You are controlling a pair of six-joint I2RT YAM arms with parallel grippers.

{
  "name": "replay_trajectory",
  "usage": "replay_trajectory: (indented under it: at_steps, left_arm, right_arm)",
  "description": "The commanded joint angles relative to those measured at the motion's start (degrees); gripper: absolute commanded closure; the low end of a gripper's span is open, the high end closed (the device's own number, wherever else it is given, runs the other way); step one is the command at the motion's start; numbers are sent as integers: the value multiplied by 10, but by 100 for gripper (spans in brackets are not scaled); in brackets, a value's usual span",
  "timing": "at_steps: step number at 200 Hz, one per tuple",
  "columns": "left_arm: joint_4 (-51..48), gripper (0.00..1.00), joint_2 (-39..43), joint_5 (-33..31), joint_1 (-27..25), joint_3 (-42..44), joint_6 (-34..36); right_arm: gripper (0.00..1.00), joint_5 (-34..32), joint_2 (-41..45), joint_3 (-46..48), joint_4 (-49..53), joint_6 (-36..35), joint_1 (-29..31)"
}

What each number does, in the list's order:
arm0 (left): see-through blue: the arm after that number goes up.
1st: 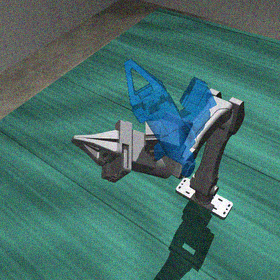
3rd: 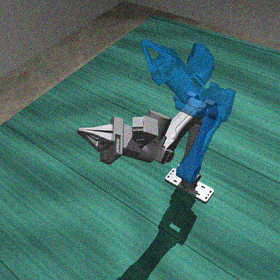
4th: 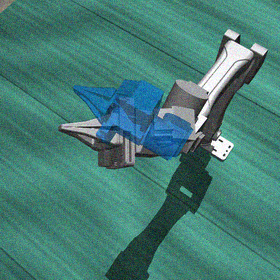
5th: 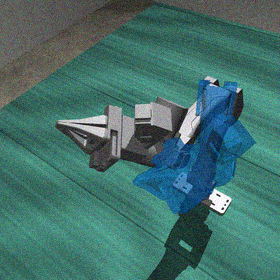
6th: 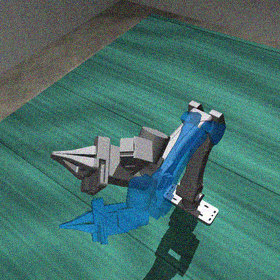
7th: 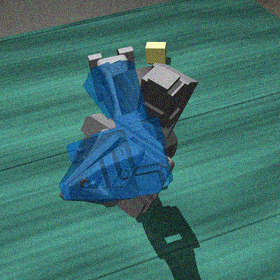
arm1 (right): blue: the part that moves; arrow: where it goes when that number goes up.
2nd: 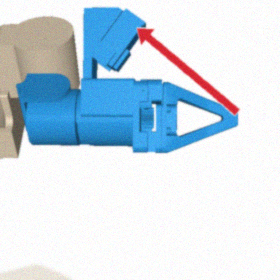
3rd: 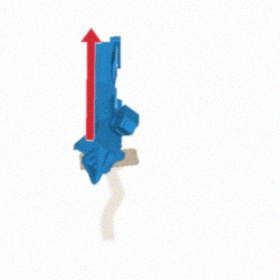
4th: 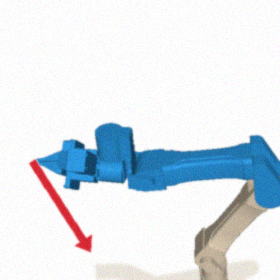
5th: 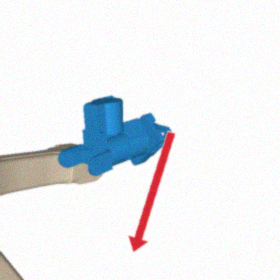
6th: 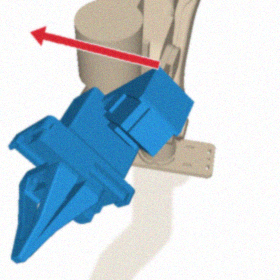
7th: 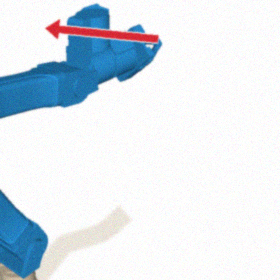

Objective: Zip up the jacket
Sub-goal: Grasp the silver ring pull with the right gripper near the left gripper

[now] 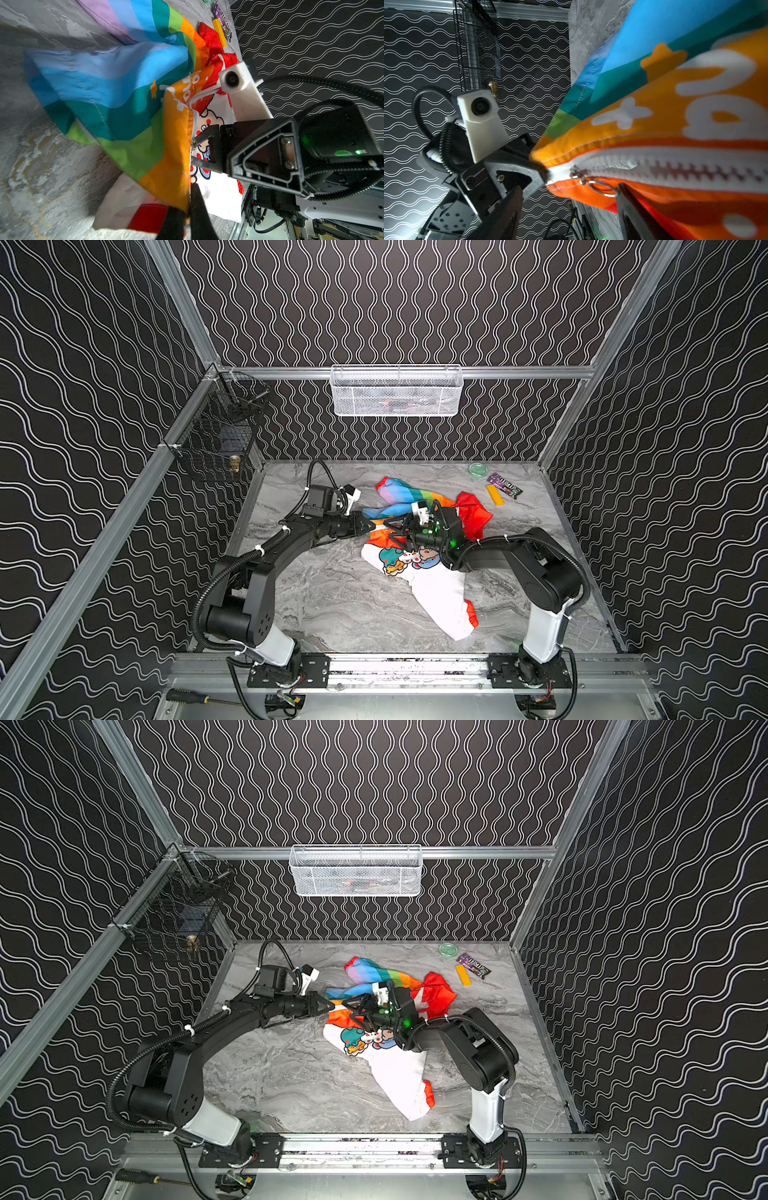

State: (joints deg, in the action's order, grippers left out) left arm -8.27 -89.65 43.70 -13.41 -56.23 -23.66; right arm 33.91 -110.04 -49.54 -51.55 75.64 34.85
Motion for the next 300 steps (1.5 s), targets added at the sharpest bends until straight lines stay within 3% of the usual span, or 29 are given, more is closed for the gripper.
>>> replay_trajectory:
  at_steps: [1,199,271,300]
  left_arm:
    - [3,100,6,10,0,-2,11]
    - [-3,100,4,7,1,-4,15]
    - [-4,100,8,6,1,-3,17]
    - [-3,100,9,3,1,-4,15]
  right_arm:
    - [29,5,-8,10,-75,29,0]
    - [78,-2,8,37,-99,22,0]
    - [98,-1,9,30,-61,5,-8]
    - [100,-6,40,30,-12,-23,-14]
